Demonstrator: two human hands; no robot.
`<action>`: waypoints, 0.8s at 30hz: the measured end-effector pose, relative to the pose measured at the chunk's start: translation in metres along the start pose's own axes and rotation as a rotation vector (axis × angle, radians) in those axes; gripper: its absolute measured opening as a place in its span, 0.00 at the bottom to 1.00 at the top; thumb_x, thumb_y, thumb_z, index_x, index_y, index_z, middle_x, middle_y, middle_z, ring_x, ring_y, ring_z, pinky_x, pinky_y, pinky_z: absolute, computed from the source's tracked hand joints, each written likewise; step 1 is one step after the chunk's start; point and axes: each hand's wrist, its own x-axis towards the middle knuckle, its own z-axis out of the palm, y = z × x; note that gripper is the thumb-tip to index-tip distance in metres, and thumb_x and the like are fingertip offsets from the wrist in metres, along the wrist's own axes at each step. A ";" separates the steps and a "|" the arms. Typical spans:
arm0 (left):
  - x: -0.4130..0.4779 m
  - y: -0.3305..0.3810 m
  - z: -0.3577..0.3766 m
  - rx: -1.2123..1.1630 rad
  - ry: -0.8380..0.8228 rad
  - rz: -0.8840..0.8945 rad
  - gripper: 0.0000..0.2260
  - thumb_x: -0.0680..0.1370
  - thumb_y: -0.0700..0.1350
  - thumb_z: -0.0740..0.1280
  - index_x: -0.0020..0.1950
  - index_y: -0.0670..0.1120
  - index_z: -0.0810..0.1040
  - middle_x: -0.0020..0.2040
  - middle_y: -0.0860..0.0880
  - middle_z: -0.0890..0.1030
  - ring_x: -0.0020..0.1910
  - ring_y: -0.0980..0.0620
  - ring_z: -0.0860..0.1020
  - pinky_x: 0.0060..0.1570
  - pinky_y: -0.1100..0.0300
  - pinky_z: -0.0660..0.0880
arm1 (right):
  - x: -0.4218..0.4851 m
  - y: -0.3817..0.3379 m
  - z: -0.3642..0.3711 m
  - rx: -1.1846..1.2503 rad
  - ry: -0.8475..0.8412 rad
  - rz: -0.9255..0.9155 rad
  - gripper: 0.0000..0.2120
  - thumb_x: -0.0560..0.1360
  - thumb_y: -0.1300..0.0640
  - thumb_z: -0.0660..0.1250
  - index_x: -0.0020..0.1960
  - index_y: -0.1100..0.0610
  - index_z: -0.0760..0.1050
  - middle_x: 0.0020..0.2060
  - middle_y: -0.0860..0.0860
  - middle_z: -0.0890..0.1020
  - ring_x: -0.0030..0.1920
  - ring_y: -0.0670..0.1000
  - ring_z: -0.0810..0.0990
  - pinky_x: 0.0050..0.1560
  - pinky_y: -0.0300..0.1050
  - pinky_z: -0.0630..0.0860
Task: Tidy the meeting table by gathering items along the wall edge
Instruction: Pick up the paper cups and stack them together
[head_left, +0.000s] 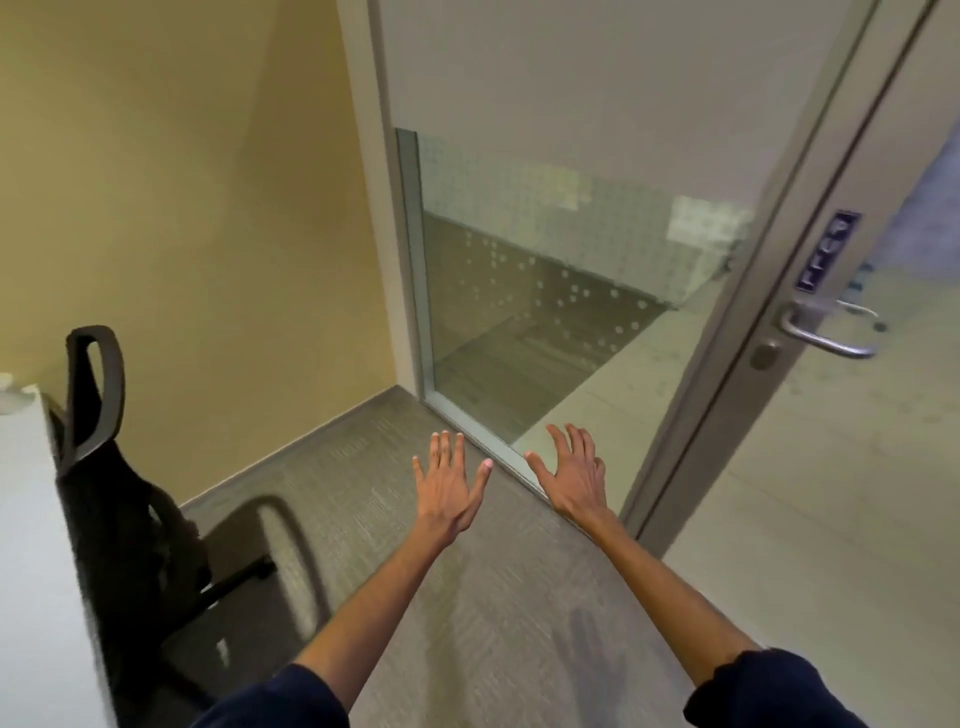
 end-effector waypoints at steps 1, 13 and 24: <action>0.015 -0.002 -0.002 -0.006 0.017 -0.011 0.33 0.81 0.65 0.44 0.81 0.47 0.47 0.81 0.46 0.45 0.80 0.49 0.40 0.78 0.40 0.43 | 0.021 -0.004 0.001 -0.006 -0.016 -0.025 0.33 0.79 0.36 0.57 0.78 0.49 0.58 0.79 0.52 0.55 0.80 0.54 0.49 0.75 0.62 0.57; 0.144 -0.099 -0.043 -0.014 0.118 -0.266 0.31 0.81 0.64 0.44 0.81 0.51 0.44 0.81 0.47 0.43 0.80 0.50 0.39 0.79 0.43 0.41 | 0.196 -0.118 0.076 -0.010 -0.262 -0.274 0.36 0.77 0.34 0.58 0.80 0.49 0.54 0.80 0.51 0.53 0.80 0.53 0.47 0.76 0.64 0.54; 0.317 -0.259 -0.113 -0.013 0.174 -0.411 0.31 0.82 0.63 0.45 0.81 0.48 0.46 0.81 0.45 0.45 0.81 0.49 0.41 0.79 0.43 0.41 | 0.387 -0.285 0.186 -0.084 -0.349 -0.459 0.39 0.76 0.33 0.61 0.79 0.51 0.55 0.80 0.52 0.54 0.80 0.54 0.50 0.76 0.62 0.58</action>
